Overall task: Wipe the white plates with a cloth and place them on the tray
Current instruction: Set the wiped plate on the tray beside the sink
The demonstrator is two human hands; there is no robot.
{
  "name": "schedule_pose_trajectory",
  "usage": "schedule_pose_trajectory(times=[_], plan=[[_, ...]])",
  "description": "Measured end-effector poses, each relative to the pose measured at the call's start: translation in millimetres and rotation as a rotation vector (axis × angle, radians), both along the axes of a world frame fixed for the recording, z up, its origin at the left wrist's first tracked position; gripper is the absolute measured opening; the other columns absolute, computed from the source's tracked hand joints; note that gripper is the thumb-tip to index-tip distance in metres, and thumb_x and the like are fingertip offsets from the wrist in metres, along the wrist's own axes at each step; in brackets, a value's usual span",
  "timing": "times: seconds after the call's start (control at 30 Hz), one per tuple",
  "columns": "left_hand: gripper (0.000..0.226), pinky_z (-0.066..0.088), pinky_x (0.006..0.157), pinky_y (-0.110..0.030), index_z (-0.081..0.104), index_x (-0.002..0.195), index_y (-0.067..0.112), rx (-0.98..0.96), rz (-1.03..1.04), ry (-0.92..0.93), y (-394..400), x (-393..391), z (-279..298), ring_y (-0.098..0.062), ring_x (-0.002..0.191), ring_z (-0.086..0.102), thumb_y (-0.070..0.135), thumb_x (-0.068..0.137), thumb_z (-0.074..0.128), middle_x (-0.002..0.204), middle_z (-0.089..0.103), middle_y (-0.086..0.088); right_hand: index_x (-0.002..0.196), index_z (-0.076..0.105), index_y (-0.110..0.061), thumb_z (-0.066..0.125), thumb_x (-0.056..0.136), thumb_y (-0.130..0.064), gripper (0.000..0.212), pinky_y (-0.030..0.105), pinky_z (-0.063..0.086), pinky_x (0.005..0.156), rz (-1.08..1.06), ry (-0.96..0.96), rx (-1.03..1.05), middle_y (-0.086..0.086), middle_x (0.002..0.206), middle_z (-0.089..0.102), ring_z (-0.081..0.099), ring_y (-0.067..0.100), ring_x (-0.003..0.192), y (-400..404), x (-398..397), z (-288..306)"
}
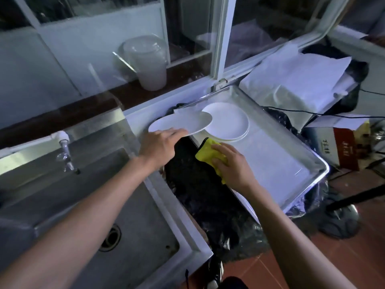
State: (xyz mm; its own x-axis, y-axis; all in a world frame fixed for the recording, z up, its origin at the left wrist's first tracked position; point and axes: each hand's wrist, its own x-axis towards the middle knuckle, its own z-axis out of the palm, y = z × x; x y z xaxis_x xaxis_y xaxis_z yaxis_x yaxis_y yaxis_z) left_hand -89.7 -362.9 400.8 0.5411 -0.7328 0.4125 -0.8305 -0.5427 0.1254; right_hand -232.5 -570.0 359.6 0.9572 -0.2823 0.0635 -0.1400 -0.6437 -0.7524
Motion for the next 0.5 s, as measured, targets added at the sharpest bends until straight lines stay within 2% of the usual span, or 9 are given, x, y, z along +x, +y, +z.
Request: schedule_pose_trajectory(times=[0.07,0.23,0.37,0.5], plan=[[0.060,0.052,0.044,-0.036,0.073,0.114,0.012,0.013,-0.024,-0.027,-33.6,0.7,2.8,-0.035,0.063,0.069,-0.019,0.066,0.056,0.100,0.077,-0.003,0.137,0.059,-0.029,0.064,0.095,-0.019,0.043,0.023,0.042,0.093,-0.018,-0.005,-0.006,-0.010,0.143,0.052,0.056,0.015,0.119,-26.1,-5.4,-1.8],[0.054,0.056,0.051,-0.039,0.073,0.111,0.007,0.059,-0.084,-0.039,-111.9,1.2,0.3,-0.033,0.069,0.070,-0.021,0.067,0.058,0.095,0.077,-0.008,0.136,0.059,-0.029,0.061,0.096,-0.019,0.041,0.027,0.043,0.095,-0.063,0.019,0.050,-0.012,0.139,0.052,0.054,0.012,0.119,-75.7,-19.6,-10.4],[0.054,0.053,0.057,-0.038,0.071,0.113,0.009,0.145,-0.097,-0.027,-157.1,3.5,-9.8,-0.031,0.071,0.070,-0.019,0.069,0.058,0.094,0.076,-0.008,0.135,0.059,-0.031,0.062,0.096,-0.021,0.040,0.001,0.033,0.083,-0.082,0.010,0.066,-0.023,0.127,0.048,0.048,-0.005,0.105,-102.1,-24.9,-18.0],[0.052,0.050,0.049,-0.031,0.073,0.103,0.009,0.212,-0.106,-0.045,-188.0,6.5,-19.8,-0.027,0.060,0.067,-0.018,0.059,0.070,0.082,0.074,-0.004,0.133,0.060,-0.029,0.063,0.096,-0.021,0.038,-0.003,0.032,0.082,-0.074,-0.028,0.096,-0.021,0.120,0.050,0.044,-0.024,0.099,-119.0,-28.8,-22.7]])
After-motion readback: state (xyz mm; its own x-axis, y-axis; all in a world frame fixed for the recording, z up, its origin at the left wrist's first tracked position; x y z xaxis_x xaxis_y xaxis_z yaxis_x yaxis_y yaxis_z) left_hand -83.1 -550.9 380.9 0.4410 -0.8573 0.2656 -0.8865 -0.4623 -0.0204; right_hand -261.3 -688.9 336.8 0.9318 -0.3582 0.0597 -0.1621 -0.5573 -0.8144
